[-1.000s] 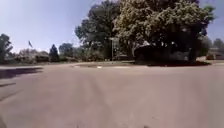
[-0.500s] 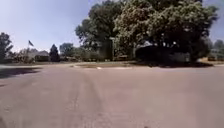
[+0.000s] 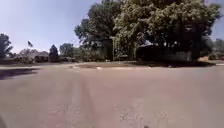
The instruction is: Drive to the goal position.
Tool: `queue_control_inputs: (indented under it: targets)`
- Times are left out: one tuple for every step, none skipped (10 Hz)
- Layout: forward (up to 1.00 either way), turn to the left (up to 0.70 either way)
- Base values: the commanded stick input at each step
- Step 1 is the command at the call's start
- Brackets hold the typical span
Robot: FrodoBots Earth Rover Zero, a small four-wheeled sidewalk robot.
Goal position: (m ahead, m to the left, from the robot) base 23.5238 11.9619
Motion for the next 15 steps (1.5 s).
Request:
queue_control_inputs:
  targets:
    - [0.7, 0.27]
    - [0.7, 0.35]
    - [0.7, 0.35]
    - [0.7, 0.35]
    - [0.7, 0.35]
    - [0.7, 0.35]
    - [0.7, 0.35]
    - [0.7, 0.18]
    - [0.7, 0.02]
    - [0.7, 0.0]
    - [0.7, 0.0]
    - [0.7, 0.0]
    - [0.7, 0.0]
    - [0.7, 0.0]
    - [0.7, 0.0]
